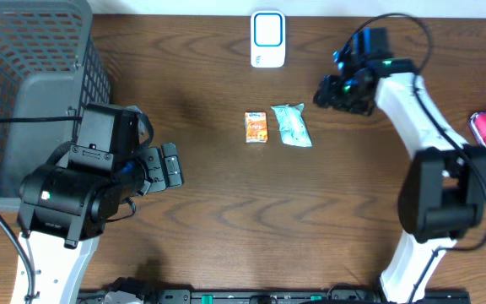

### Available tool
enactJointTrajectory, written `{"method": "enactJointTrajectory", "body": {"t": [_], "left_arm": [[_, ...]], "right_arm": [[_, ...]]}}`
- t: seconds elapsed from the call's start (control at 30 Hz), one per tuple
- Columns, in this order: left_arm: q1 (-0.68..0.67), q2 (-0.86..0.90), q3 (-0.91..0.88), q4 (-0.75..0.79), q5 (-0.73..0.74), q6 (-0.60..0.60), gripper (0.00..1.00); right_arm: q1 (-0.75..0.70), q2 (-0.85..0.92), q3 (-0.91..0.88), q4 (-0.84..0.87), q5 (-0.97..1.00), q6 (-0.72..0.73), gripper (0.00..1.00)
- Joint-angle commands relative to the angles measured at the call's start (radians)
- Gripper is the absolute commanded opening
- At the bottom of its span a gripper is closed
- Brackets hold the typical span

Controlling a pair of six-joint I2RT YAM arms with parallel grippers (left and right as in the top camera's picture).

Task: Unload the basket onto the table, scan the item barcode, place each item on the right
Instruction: 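Reach the right gripper over and grasp the mint-green packet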

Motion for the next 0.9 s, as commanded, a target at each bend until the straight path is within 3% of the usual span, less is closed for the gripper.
{"method": "enactJointTrajectory", "body": {"t": [0.0,0.03,0.13,0.63,0.87], "left_arm": [[0.004,0.003,0.004,-0.002,-0.013,-0.006,0.98],[0.004,0.003,0.004,-0.002,-0.013,-0.006,0.98],[0.004,0.003,0.004,-0.002,-0.013,-0.006,0.98],[0.004,0.003,0.004,-0.002,-0.013,-0.006,0.98],[0.004,0.003,0.004,-0.002,-0.013,-0.006,0.98]], "right_arm": [[0.022,0.068,-0.005,0.023,-0.069,0.018,0.42],[0.027,0.087,-0.005,0.034,-0.111,0.018,0.36],[0.040,0.134,-0.005,0.058,-0.209,0.018,0.01],[0.077,-0.032,0.006,0.055,-0.029,0.060,0.01],[0.150,-0.027,0.003,0.056,0.023,0.060,0.01]]}}
